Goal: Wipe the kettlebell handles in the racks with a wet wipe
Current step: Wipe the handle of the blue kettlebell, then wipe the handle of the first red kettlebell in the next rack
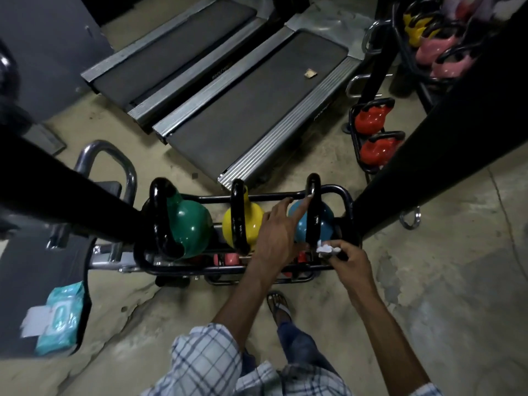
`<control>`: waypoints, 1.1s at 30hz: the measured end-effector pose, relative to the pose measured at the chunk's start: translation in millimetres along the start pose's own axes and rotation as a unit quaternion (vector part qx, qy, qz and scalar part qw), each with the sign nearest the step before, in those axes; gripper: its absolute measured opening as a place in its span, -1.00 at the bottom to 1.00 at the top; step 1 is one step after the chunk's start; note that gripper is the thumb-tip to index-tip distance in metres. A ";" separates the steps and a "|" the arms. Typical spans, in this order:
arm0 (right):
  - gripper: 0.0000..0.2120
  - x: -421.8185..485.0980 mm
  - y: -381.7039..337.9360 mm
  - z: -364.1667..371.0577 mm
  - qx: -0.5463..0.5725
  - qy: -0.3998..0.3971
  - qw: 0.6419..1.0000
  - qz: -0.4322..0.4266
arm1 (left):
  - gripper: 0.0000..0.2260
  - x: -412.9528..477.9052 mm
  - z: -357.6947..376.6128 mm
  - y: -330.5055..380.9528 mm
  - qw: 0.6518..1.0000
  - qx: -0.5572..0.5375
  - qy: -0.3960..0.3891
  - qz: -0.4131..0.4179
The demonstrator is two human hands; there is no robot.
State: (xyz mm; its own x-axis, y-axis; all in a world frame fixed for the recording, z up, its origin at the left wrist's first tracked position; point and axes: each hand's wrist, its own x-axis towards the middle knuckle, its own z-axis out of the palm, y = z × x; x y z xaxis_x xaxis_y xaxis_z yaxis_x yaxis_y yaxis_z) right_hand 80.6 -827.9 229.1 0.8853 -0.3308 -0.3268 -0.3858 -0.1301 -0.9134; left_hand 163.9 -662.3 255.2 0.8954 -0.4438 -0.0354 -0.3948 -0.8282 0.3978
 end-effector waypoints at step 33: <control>-0.88 208.5 389.3 435.2 -0.048 -0.145 0.982 -0.112 | -0.23 -140.1 408.2 -432.5 0.982 0.027 0.070 -0.171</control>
State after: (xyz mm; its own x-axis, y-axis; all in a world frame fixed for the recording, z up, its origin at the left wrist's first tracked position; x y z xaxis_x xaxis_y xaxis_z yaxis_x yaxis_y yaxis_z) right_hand 228.0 -540.7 -300.3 0.9819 -0.0050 -0.1896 -0.1843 -0.2613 -0.9475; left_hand 125.1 -381.6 -286.2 0.9957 -0.0876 -0.0316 -0.0721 -0.9397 0.3342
